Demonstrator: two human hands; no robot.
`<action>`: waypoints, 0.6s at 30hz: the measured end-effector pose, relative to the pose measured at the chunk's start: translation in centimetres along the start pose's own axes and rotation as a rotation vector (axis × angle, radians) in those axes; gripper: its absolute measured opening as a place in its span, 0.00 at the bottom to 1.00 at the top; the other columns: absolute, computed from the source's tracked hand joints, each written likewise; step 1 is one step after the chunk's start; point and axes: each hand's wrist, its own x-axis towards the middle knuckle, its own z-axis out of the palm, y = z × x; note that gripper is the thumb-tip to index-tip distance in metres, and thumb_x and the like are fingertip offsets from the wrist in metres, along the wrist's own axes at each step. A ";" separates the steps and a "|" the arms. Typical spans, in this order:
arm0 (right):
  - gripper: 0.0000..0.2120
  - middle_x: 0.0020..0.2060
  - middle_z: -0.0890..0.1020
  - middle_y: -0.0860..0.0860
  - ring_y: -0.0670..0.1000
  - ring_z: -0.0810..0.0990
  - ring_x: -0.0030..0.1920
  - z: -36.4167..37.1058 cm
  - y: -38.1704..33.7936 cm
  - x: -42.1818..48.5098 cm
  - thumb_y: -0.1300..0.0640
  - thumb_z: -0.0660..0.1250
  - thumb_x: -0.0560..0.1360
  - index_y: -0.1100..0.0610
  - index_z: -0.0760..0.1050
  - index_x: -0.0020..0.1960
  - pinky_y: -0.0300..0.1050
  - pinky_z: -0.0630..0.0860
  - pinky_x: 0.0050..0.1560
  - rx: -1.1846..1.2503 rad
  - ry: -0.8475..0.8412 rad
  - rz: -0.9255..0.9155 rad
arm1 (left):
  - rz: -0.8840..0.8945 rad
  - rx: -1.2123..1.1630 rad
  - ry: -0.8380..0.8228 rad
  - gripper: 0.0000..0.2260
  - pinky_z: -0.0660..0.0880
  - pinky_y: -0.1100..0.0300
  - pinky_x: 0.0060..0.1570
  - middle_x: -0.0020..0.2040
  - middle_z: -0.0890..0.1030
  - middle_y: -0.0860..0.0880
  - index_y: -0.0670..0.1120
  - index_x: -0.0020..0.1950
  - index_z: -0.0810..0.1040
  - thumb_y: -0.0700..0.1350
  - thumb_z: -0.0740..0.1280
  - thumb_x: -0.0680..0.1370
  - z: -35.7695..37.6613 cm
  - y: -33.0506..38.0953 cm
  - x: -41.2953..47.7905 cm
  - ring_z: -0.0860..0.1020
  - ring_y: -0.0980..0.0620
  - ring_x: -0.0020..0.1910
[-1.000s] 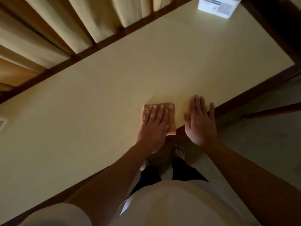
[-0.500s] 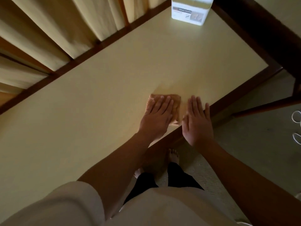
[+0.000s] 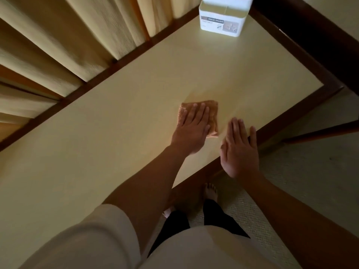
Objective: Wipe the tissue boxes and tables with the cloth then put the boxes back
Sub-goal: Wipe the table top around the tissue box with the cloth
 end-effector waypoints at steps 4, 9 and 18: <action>0.34 0.84 0.50 0.59 0.58 0.46 0.84 -0.1 0.0 0.0 0.46 0.47 0.84 0.62 0.47 0.84 0.66 0.47 0.81 -0.011 -0.015 0.001 | -0.024 -0.032 -0.004 0.33 0.38 0.44 0.83 0.87 0.45 0.47 0.45 0.86 0.44 0.57 0.33 0.82 0.0 1.2 0.0 0.40 0.44 0.85; 0.36 0.84 0.51 0.60 0.59 0.46 0.84 -0.2 0.1 0.0 0.44 0.47 0.82 0.62 0.47 0.84 0.68 0.47 0.80 -0.002 -0.030 -0.031 | 0.179 0.040 0.054 0.27 0.50 0.41 0.83 0.86 0.53 0.45 0.44 0.85 0.49 0.54 0.45 0.88 2.6 1.3 -4.3 0.49 0.43 0.85; 0.34 0.84 0.50 0.59 0.57 0.45 0.84 -0.3 0.0 0.1 0.46 0.48 0.84 0.62 0.47 0.84 0.66 0.45 0.81 0.008 -0.021 -0.004 | -0.061 -0.056 0.003 0.32 0.39 0.44 0.83 0.87 0.45 0.47 0.45 0.86 0.46 0.57 0.35 0.83 0.1 1.4 0.2 0.41 0.45 0.85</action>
